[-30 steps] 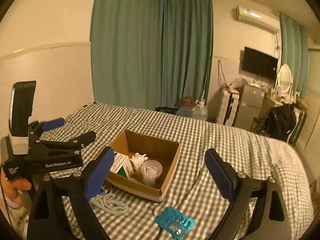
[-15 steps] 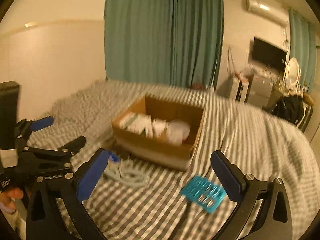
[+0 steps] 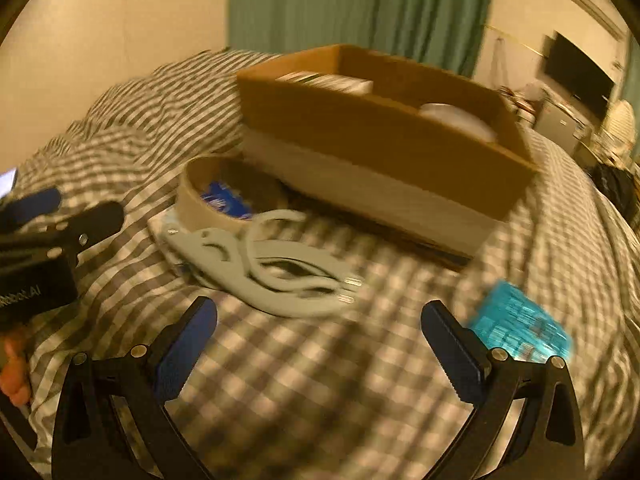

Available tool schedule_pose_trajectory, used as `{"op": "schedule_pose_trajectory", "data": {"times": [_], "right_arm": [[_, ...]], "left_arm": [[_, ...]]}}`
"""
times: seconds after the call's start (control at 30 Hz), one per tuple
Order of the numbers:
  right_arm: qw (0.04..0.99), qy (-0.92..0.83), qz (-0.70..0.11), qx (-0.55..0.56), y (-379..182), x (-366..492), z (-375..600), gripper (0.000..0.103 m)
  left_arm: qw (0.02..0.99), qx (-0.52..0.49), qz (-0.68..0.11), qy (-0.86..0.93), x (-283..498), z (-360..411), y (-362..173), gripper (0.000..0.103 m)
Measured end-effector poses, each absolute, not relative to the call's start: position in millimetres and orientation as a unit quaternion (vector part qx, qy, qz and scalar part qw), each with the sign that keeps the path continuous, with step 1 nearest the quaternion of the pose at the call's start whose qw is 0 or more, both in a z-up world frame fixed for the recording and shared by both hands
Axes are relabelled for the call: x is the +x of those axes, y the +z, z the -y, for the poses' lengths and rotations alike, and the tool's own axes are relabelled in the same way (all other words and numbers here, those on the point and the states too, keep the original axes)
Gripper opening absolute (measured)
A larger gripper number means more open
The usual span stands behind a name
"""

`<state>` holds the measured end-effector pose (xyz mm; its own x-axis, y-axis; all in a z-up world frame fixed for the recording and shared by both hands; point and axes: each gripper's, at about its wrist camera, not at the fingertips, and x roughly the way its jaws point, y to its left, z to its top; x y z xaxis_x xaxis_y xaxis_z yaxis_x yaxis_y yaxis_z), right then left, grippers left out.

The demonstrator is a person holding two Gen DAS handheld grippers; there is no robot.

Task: Organize objects
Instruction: 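Grasp the tape roll with the left gripper while the right grasps the grey plastic clip, then drop the tape roll into the cardboard box with the left gripper while the right drops the clip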

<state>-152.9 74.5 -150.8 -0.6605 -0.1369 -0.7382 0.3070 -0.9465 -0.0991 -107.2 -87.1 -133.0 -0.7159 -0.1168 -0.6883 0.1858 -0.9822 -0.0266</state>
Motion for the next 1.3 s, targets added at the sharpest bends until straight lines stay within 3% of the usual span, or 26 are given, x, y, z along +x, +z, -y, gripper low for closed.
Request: {"op": "schedule_pose_trajectory", "data": {"times": [0.1,0.23,0.3,0.33,0.37,0.57,0.9,1.0,1.3], "right_arm": [[0.138,-0.900,-0.141,0.390,-164.5,-161.6,-52.8,0.094],[0.136,-0.897,-0.155,0.391,-173.0,-174.4,-40.3,0.092],[0.132,-0.897,-0.156,0.391,-174.5,-177.6,-38.9,0.076],[0.129,-0.898,-0.155,0.390,-174.5,-178.3,-40.0,0.052],[0.120,-0.901,-0.156,0.387,-173.4,-177.9,-41.8,0.038],[0.104,-0.918,-0.102,0.369,-137.2,-161.2,-81.0,0.010],[0.102,-0.924,0.001,0.368,-90.1,-147.2,-147.2,0.008],[0.108,-0.923,0.015,0.369,-90.6,-149.4,-151.8,0.008],[0.110,-0.913,0.018,0.392,-112.8,-162.3,-157.8,0.008]], "left_arm": [[0.092,0.370,-0.054,-0.923,-105.5,92.6,-134.7,0.103],[0.092,0.363,-0.061,-0.925,-102.7,93.8,-134.2,0.103],[0.094,0.367,-0.060,-0.924,-104.6,93.1,-135.1,0.103],[0.095,0.367,-0.058,-0.924,-106.8,94.0,-135.0,0.103],[0.095,0.366,-0.055,-0.924,-106.9,92.9,-135.6,0.103],[0.081,0.374,-0.016,-0.924,-108.1,73.3,-142.2,0.103],[0.008,0.369,0.016,-0.929,-146.5,19.3,-141.2,0.103],[0.030,0.373,0.059,-0.925,-168.0,8.5,-153.2,0.103],[0.033,0.401,0.056,-0.914,-198.8,6.3,-180.8,0.100]]}}
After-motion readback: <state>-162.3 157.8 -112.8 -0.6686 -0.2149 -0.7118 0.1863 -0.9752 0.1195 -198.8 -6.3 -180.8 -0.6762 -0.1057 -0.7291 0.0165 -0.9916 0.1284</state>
